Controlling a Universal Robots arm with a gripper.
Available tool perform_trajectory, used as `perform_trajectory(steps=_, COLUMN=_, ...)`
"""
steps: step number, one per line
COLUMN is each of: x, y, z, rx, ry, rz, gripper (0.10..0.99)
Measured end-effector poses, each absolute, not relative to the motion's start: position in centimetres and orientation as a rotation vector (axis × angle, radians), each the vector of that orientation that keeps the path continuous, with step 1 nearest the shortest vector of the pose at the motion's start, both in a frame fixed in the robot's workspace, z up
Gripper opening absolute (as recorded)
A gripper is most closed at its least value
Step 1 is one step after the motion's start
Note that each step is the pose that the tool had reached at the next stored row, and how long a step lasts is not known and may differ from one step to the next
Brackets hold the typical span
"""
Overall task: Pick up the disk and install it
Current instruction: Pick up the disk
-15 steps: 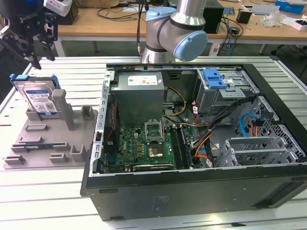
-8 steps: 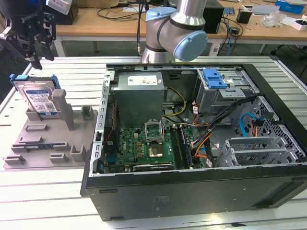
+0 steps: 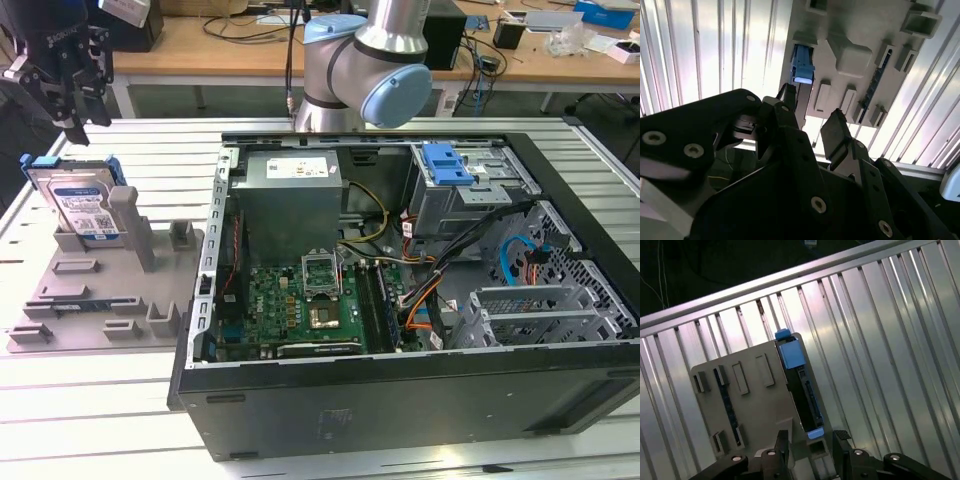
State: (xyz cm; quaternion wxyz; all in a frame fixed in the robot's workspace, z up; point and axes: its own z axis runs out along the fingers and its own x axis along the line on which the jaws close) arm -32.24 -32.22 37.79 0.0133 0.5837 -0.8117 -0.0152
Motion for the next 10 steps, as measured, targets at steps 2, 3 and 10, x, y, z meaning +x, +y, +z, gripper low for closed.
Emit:
perform_trajectory(steps=2, x=-32.24, y=-32.21, z=37.79, rx=1.819, ry=-2.528, rz=-0.047, gripper=0.482)
perform_trajectory(steps=3, x=-32.24, y=-32.21, z=37.79, rx=1.819, ry=-2.528, rz=-0.047, gripper=0.482)
perform_trajectory(steps=10, x=-32.24, y=-32.12, z=37.78, rx=1.973, ry=-2.406, rz=-0.041, gripper=0.482)
